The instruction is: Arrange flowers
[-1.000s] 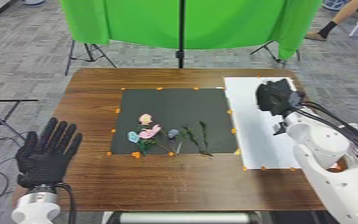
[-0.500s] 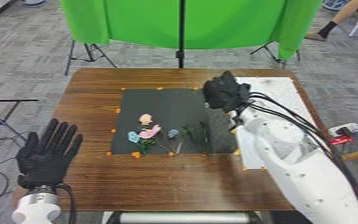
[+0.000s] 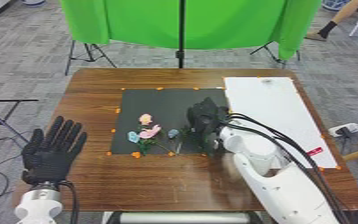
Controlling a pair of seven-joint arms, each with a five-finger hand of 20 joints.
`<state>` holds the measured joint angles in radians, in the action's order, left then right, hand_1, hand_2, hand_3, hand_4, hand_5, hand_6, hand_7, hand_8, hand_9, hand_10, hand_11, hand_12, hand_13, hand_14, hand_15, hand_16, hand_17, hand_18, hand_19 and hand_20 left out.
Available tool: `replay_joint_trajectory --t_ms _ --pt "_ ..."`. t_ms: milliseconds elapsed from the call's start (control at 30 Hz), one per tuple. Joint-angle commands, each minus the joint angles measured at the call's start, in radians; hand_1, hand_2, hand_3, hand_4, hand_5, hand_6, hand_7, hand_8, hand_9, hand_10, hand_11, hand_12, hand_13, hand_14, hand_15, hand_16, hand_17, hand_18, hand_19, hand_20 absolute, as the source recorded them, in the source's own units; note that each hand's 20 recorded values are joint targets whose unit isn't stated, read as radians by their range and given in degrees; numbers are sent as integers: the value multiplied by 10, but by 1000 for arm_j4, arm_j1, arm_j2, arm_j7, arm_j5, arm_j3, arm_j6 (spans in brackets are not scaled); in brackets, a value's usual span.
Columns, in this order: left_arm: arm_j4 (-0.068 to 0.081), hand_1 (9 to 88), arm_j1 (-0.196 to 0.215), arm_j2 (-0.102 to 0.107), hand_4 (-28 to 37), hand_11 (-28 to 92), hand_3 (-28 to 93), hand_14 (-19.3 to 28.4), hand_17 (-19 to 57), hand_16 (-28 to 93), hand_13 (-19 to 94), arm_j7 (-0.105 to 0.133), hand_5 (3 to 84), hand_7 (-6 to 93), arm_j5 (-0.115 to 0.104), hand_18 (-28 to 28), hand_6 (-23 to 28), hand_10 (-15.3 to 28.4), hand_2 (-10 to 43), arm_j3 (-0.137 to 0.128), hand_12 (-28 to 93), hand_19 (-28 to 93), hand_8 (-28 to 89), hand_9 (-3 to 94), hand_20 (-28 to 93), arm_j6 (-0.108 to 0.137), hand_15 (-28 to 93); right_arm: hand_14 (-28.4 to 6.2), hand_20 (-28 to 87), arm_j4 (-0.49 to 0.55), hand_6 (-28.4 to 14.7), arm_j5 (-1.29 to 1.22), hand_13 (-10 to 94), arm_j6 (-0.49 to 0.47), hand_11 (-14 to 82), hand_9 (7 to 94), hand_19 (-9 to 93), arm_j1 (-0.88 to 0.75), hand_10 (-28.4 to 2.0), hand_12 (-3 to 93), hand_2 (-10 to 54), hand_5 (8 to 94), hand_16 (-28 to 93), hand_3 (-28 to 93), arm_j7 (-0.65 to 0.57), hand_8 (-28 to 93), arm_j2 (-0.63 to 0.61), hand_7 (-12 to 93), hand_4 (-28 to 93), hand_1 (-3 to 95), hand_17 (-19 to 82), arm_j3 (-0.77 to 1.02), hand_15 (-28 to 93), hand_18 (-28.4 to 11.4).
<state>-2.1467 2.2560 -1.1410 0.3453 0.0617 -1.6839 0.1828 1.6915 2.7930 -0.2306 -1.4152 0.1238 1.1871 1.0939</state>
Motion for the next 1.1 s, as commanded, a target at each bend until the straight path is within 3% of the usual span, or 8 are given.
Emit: replay_joint_trajectory --t_ms 33,233,533,700,1100 --pt "8 276 10 5 -283 183 775 162 -76 -72 308 -12 450 90 2 142 90 151 117 -4 91 363 -95 398 120 15 323 -33 253 0 33 -18 674 49 74 772 589 -16 -82 290 -95 758 391 710 -43 -53 3 290 -283 586 237 3 292 -179" --pt "9 275 9 8 -283 183 778 162 -76 -73 308 -15 450 90 1 142 89 150 117 -8 90 364 -95 398 120 11 324 -35 256 30 33 -39 661 30 137 692 611 -33 -84 170 -95 711 383 706 -62 -54 -7 211 -283 580 229 7 307 -183" --pt "6 275 23 1 -283 183 779 162 -76 -74 307 8 449 91 -3 143 89 150 115 -6 90 364 -95 398 120 7 325 -40 270 51 39 -81 653 19 123 679 651 -29 -83 155 -95 691 378 705 -73 -79 -12 180 -283 573 233 13 320 -187" --pt "11 275 11 4 -283 183 780 162 -76 -74 307 6 450 91 -1 142 90 150 114 3 90 364 -94 397 120 -1 325 -42 271 75 40 -105 650 19 118 672 658 -25 -84 153 -95 678 371 710 -89 -119 -25 174 -283 564 233 17 330 -189" --pt "6 276 26 -4 -283 183 779 164 -76 -73 309 11 450 90 -1 142 90 150 113 -5 91 365 -94 398 119 10 331 -52 280 95 41 -142 650 22 117 687 693 -26 -87 149 -95 657 352 713 -96 -140 -33 165 -283 562 246 25 351 -193"
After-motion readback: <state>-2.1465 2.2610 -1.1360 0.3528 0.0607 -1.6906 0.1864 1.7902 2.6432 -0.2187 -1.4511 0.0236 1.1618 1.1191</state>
